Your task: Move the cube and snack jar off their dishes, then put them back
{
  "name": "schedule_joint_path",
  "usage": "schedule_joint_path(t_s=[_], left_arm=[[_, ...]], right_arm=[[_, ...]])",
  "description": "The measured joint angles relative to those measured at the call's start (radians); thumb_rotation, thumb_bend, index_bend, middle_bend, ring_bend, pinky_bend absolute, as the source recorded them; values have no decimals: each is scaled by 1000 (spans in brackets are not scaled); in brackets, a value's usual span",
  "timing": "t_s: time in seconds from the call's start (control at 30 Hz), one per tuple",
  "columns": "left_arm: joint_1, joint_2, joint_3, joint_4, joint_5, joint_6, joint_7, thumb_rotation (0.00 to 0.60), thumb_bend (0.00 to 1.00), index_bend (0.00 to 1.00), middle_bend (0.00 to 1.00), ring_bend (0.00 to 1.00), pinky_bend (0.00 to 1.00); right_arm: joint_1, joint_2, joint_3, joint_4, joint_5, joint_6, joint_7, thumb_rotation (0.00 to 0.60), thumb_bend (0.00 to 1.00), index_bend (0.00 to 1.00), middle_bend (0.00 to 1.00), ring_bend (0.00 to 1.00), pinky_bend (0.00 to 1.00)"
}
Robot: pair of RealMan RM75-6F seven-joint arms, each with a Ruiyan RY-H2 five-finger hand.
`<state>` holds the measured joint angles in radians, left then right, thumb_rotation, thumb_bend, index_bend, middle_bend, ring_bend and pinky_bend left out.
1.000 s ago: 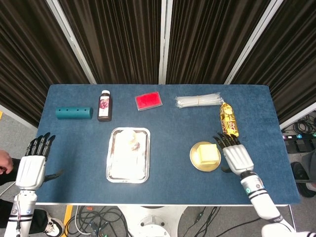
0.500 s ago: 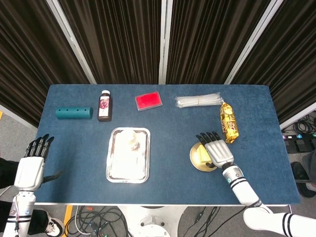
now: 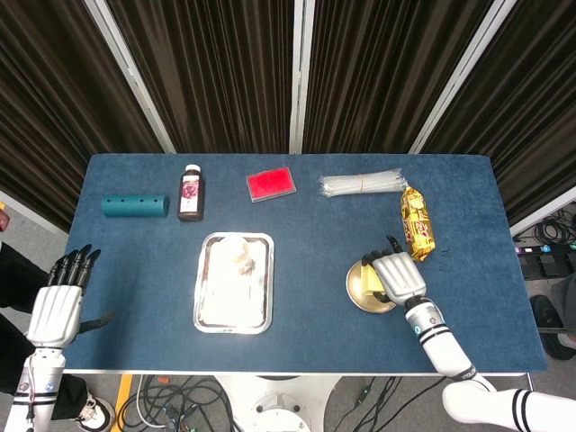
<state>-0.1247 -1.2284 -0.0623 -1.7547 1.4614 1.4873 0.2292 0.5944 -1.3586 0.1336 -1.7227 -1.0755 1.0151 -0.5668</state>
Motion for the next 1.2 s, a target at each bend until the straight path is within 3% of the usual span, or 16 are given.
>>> schedule_joint_path(t_s=[0.27,0.7,0.9,0.97,1.07,1.13,1.2], left_arm=[[0,-5,-4,3,-6,2,2,600,0,41,0,0,84],[8,1,0,28,-6,4,-34,600,0,42,0,0,83],[13,2,4,39,-3,6,-47,600,0,42,0,0,83],[14,2,3,41,-4,7,-49,600,0,42,0,0,83],[13,0,3,44,-5,5,-51,600,0,42,0,0,83],[13,-1,3,47,-2,5,-52,600,0,42,0,0,83],[13,-2,4,49,0,5,-52,600,0,42,0,0,83]], right_arm=[[54,23,39,-66,-58,14,-7,600,201,529,475,447,43],[203,-145,43,-16,69,-96,-84,600,177,524,474,439,43],[227,-185,16,5,120,-94,-120,600,111,418,461,419,43],[233,-188,7,4,132,-95,-121,600,54,281,359,304,34],[240,-181,2,-4,138,-107,-106,600,0,32,99,38,0],[242,-172,0,-11,136,-111,-90,600,0,0,19,0,0],[243,-163,0,-19,132,-112,-76,600,0,0,1,0,0]])
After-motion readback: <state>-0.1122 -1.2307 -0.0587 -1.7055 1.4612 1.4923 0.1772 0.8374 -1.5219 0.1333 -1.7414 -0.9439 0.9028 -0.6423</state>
